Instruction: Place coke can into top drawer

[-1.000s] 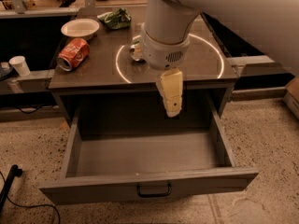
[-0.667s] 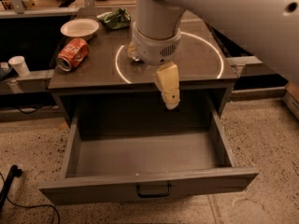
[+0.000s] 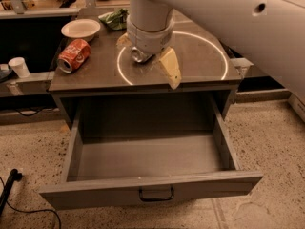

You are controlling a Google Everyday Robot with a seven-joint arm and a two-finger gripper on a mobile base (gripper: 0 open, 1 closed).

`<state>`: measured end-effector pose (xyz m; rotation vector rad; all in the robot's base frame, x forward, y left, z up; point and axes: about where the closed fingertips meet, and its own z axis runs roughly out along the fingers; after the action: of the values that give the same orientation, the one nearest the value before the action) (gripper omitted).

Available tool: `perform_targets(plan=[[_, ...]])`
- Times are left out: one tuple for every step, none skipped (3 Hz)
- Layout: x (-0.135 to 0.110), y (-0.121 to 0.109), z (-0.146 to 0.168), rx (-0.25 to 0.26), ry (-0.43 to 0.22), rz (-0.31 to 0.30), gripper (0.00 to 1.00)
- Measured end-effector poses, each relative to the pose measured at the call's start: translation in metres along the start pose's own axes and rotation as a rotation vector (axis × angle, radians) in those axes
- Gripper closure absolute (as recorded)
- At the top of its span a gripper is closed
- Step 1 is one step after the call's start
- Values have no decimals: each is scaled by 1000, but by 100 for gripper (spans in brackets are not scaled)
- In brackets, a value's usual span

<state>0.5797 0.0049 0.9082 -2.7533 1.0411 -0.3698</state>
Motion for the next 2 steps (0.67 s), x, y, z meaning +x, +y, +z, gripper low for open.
perform_targets(plan=[[0, -2, 0, 7, 5, -109, 0], [1, -3, 0, -3, -1, -114, 0]])
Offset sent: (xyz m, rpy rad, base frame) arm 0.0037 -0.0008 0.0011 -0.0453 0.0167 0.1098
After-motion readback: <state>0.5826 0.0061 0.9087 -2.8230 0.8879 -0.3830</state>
